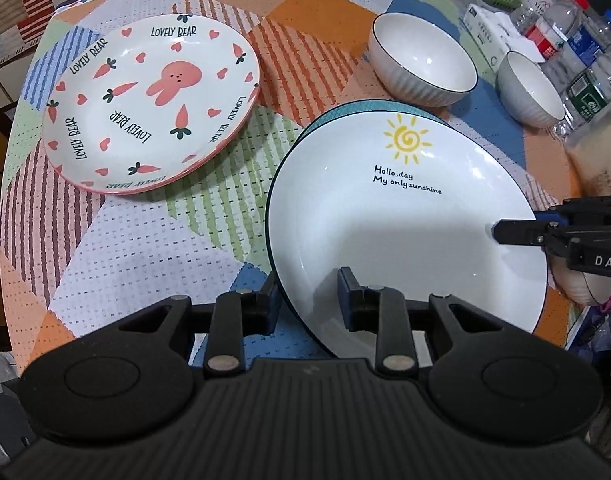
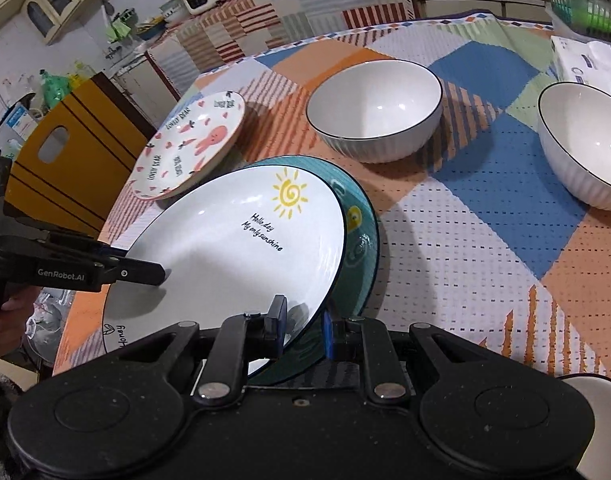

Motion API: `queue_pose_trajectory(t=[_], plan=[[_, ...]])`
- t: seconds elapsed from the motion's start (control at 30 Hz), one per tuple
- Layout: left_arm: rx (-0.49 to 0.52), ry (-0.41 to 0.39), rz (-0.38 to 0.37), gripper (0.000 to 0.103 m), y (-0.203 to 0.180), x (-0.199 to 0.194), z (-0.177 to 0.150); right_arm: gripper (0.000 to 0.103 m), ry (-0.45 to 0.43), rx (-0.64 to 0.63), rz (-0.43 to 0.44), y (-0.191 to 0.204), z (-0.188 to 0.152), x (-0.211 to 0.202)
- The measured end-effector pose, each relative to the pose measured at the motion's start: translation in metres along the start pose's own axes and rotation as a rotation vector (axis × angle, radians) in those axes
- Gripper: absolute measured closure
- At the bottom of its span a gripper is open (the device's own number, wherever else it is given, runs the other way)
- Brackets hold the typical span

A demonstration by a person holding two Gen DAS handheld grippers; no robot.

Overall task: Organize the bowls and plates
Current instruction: 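Lift the white sun plate and lower it onto the blue egg plate, then open both grippers and move them toward the pink bunny plate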

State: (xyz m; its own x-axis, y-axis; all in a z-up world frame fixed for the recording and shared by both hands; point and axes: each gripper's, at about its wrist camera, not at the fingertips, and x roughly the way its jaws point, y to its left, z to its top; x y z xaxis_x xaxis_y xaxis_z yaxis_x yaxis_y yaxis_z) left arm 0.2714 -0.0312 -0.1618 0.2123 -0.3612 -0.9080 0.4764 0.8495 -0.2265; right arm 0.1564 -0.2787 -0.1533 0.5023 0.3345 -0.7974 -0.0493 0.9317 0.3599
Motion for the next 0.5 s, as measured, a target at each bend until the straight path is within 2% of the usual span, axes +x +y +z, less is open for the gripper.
queue_pose_trajectory(t=[0.37,0.5], plan=[[-0.011,0.033,0.0,0.076,-0.001,0.008,0.006,0.078,0.059,0.036,-0.128,0.012,0.007,0.004],[-0.009,0.041,-0.005,0.076,-0.002,0.01,0.005,0.07,0.09,-0.057,-0.232,0.036,0.009,0.009]])
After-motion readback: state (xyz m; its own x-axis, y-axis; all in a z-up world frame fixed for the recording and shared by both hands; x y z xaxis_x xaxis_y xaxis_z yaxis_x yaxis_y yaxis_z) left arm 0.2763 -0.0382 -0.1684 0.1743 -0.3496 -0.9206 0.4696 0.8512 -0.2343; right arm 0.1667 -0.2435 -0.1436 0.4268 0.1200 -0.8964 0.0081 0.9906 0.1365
